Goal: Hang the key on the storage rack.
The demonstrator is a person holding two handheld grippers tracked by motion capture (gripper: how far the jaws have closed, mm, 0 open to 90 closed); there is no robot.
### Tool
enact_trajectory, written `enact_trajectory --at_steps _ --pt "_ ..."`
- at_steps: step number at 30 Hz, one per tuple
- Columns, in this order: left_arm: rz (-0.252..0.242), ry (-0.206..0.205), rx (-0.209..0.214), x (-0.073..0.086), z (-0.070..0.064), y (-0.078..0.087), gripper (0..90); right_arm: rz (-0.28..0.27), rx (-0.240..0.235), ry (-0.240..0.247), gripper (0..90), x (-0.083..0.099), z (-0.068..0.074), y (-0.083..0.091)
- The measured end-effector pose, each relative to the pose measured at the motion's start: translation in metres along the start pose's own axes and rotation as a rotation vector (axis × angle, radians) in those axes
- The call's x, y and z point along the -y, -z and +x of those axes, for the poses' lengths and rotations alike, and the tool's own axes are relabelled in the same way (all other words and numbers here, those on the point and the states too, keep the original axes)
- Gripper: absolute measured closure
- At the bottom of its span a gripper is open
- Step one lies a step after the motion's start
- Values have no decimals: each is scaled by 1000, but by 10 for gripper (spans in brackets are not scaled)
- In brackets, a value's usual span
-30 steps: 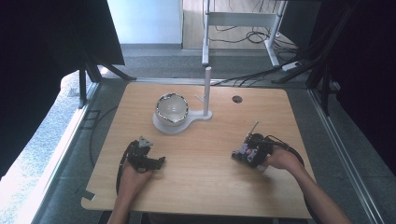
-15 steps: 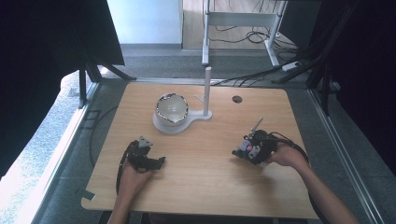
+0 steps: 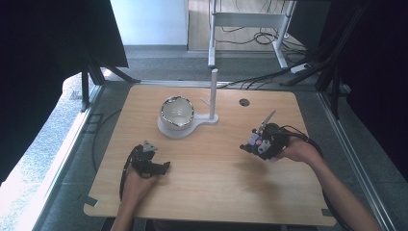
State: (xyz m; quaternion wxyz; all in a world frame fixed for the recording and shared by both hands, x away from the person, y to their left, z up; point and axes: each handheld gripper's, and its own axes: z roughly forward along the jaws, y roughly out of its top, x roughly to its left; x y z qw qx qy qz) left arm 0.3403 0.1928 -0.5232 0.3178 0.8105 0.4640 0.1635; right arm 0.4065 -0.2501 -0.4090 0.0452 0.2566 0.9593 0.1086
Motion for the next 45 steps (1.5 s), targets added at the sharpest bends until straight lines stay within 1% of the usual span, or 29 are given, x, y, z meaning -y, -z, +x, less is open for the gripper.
enact_trajectory --at_steps 3,4,6,7,12,19,24,26,32,33,34,35,36,37,45 --pt "0 0 0 0 0 0 19 -11 -2 3 360 -3 -3 6" --pt "0 1 -1 0 0 0 19 -22 -2 6 359 -6 -5 11" --pt "-1 1 0 0 0 0 19 -29 6 12 359 -10 -7 17" --pt "0 1 0 0 0 0 19 -29 6 12 359 -10 -7 17" --pt "-3 3 -1 0 0 0 19 -48 15 27 359 -23 -12 31" --pt "-3 3 0 0 0 0 19 -66 15 24 359 -35 -19 42" --pt "-3 3 0 0 0 0 19 -88 18 26 359 -49 -25 55" --pt "-2 3 -1 0 0 0 19 -97 17 28 359 -53 -26 58" --pt "0 2 2 0 0 0 19 -104 25 25 359 -67 -32 67" --pt "0 2 2 0 0 0 19 -104 25 25 359 -67 -32 67" --pt "0 2 2 0 0 0 19 -105 27 28 359 -69 -33 68" --pt "0 3 2 0 0 0 19 -111 26 20 359 -73 -35 71" --pt "0 2 2 0 0 0 19 -111 26 20 359 -73 -35 71" --pt "0 2 2 0 0 0 19 -112 33 22 359 -77 -38 74" --pt "0 3 2 0 0 0 19 -128 40 13 359 -93 -49 84"
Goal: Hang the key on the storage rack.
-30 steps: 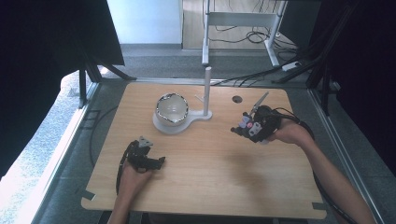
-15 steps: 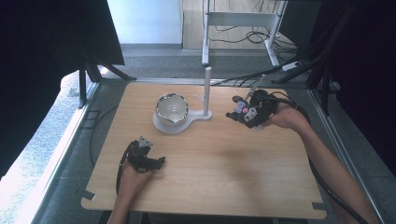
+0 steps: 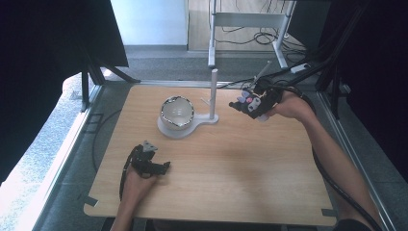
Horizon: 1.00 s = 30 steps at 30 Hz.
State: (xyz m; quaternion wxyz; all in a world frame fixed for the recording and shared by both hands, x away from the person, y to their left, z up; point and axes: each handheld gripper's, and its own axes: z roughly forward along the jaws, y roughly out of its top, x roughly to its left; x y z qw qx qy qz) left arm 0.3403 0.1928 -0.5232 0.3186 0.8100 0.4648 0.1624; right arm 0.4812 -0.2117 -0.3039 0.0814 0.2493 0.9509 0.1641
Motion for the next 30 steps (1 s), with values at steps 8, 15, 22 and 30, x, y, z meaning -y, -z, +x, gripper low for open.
enact_trajectory --at_steps 8,15,22,30 --pt "3 -3 0 0 0 0 19 -13 6 -8 359 -18 -9 5" --pt "3 0 1 0 0 0 18 -24 5 -9 359 -32 -15 8" --pt "4 -1 5 0 0 0 18 -36 11 -12 359 -46 -23 10" --pt "5 -2 5 0 0 0 17 -47 9 -11 359 -62 -28 6"
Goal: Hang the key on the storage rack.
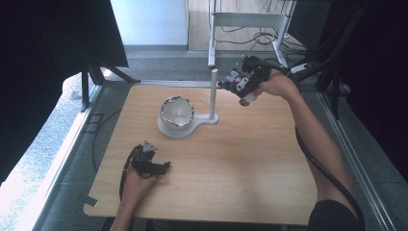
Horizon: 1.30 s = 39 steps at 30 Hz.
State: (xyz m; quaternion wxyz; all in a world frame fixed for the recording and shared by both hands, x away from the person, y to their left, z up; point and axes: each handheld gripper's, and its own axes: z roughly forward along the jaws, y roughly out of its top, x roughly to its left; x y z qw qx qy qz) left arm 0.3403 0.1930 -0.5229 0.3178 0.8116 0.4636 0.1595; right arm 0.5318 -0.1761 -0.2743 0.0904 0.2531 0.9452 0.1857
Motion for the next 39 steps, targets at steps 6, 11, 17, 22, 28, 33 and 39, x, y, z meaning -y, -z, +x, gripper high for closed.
enact_trajectory --at_steps 6,11,17,22,28,33,39 --pt "0 0 0 0 0 0 17 -7 -4 6 359 -9 2 0" --pt "0 0 0 0 0 0 17 -9 -13 26 359 -18 7 0" --pt "0 -1 1 0 0 0 17 0 -31 48 359 -22 15 -7" --pt "-1 0 -2 0 0 0 17 5 -53 58 359 -20 22 -15" --pt "0 -1 -2 0 0 0 17 26 -84 66 358 -12 26 -29" --pt "-4 -1 -4 0 0 0 17 33 -104 61 359 -5 27 -43" --pt "-4 -1 -4 0 0 0 17 43 -116 54 362 1 27 -61"
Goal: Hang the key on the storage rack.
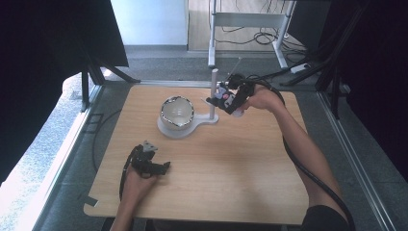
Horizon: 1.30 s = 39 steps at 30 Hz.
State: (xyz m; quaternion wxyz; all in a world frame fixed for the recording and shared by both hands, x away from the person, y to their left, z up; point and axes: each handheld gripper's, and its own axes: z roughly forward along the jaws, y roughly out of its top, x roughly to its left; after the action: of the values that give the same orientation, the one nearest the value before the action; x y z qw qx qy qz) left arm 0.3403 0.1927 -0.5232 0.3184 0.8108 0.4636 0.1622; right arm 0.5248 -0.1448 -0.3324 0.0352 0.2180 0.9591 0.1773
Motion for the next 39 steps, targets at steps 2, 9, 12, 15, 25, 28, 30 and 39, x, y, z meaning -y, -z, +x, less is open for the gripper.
enact_trajectory --at_steps 2,9,12,15,25,28,30,39 --pt "0 0 0 0 0 0 17 -2 -4 -8 365 1 -1 -4" --pt "-2 1 0 0 0 0 17 31 11 -34 367 6 -6 -24" --pt "-3 0 1 0 0 0 17 29 24 -58 367 9 -10 -30" --pt "-3 1 0 0 0 0 17 22 30 -61 363 10 -12 -34" --pt "-3 1 0 0 0 0 17 -11 66 -42 205 9 -11 -34" --pt "-3 1 -1 0 0 0 17 -26 83 -39 164 10 -9 -32" --pt "-3 1 0 0 0 0 17 -36 99 -39 141 10 -8 -30" --pt "-3 1 1 0 0 0 17 -49 118 -34 125 16 -5 -30"
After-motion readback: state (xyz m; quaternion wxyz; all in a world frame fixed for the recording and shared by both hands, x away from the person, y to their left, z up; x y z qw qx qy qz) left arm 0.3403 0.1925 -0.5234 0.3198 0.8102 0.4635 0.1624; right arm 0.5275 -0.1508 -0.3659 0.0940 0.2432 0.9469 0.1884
